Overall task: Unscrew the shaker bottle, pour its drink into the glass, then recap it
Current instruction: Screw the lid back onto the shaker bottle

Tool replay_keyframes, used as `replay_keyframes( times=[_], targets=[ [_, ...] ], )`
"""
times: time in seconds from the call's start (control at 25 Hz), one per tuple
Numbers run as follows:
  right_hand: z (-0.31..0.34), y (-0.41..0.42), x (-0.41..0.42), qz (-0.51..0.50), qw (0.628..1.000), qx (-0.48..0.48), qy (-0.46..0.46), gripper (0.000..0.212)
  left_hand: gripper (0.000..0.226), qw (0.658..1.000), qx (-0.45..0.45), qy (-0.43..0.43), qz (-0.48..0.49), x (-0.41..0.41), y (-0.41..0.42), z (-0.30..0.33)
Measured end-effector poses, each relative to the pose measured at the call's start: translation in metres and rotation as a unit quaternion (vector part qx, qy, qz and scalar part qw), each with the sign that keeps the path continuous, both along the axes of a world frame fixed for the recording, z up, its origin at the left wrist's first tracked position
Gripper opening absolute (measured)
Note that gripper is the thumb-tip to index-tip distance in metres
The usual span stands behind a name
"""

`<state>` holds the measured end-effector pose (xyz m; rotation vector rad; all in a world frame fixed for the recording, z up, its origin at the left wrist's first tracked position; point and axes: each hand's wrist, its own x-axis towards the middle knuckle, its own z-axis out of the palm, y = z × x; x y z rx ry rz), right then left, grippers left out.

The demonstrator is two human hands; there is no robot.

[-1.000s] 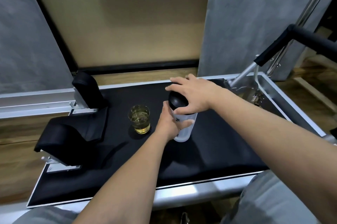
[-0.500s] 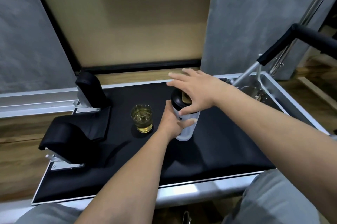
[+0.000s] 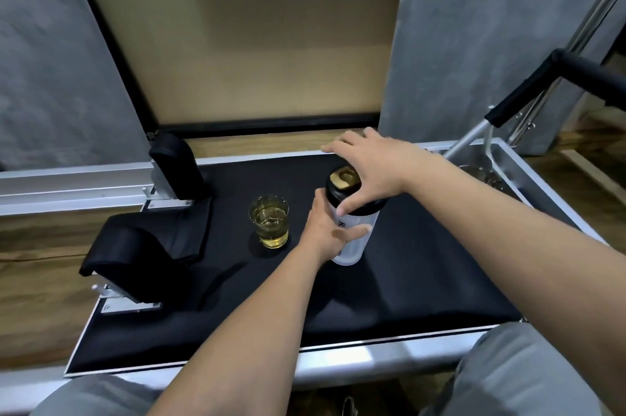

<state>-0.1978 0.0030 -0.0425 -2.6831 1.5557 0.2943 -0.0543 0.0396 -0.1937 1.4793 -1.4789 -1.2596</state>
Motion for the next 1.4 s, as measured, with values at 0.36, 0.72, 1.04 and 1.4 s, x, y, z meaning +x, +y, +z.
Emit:
replay_keyframes(
  times=[0.36, 0.72, 1.04, 1.4],
  targets=[
    [-0.04, 0.013, 0.02, -0.213, 0.975, -0.021, -0.06, 0.105, 0.095, 0.999, 0.021, -0.037, 0.009, -0.007, -0.004, 0.001],
    [-0.041, 0.016, 0.007, -0.07, 0.995, -0.047, -0.054, 0.099, 0.087, 1.0, -0.006, -0.016, 0.026, -0.008, 0.0, 0.002],
    [-0.038, 0.013, 0.011, -0.097, 0.994, -0.032, -0.048, 0.094, 0.078, 0.999, -0.01, -0.031, 0.0, -0.006, 0.001, 0.003],
    [-0.035, 0.015, -0.015, 0.005, 0.996, -0.015, -0.088, 0.106, 0.095, 0.998, -0.033, -0.013, -0.054, 0.004, -0.008, 0.009]
  ],
)
